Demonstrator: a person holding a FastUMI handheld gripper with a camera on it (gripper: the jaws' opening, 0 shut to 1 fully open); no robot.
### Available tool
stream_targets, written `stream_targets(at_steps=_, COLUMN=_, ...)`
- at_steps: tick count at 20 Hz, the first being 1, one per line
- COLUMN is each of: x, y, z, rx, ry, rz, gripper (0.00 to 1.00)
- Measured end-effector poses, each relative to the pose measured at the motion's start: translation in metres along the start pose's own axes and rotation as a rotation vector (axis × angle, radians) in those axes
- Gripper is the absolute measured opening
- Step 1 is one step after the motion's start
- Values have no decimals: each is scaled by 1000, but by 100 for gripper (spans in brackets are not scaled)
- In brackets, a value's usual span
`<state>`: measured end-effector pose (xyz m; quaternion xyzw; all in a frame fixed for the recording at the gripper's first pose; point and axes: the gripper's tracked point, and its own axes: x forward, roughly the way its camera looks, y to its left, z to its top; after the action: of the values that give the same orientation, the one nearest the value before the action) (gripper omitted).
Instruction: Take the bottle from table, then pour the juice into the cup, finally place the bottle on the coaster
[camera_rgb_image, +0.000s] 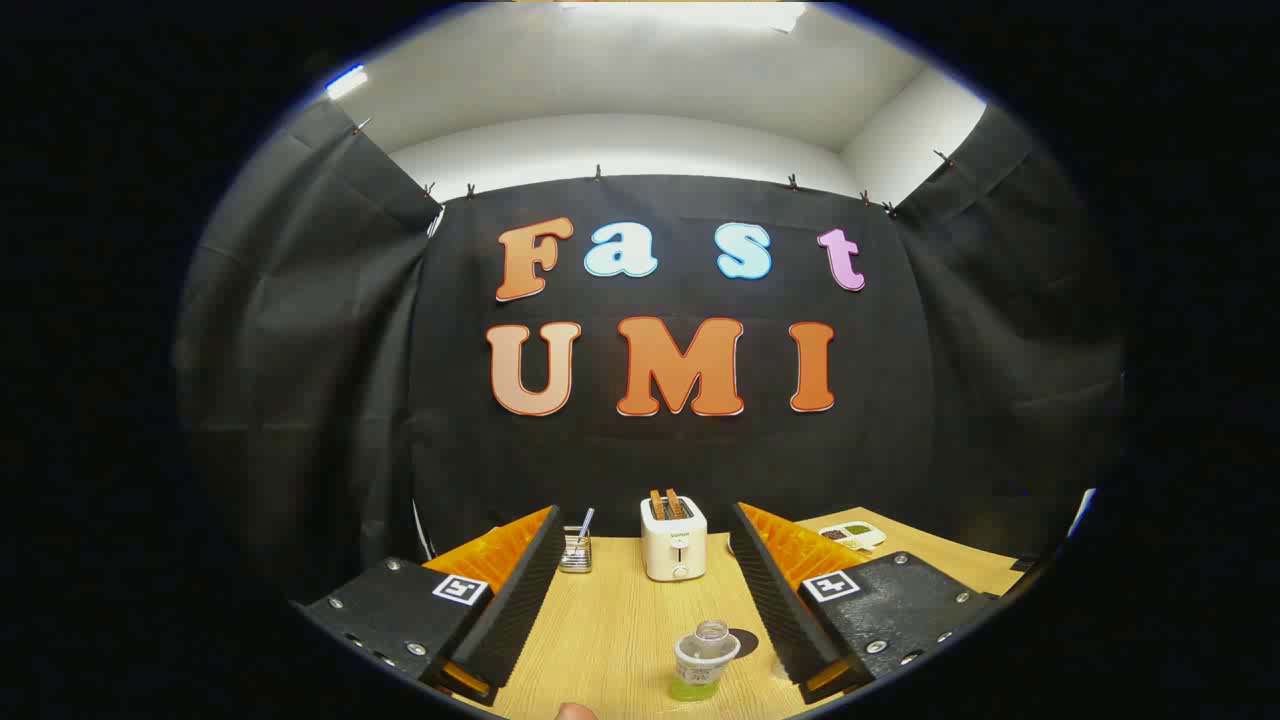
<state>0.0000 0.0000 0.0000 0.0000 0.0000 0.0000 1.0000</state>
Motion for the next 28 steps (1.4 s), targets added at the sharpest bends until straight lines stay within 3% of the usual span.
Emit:
stream_targets(at_steps=20, x=5, y=-4, z=-7, rx=-16, ry=19, rz=-14, gripper=98)
stream_targets(at_steps=28, x=21, y=-18, z=-48, rx=-17, ry=108, rz=-49, gripper=98)
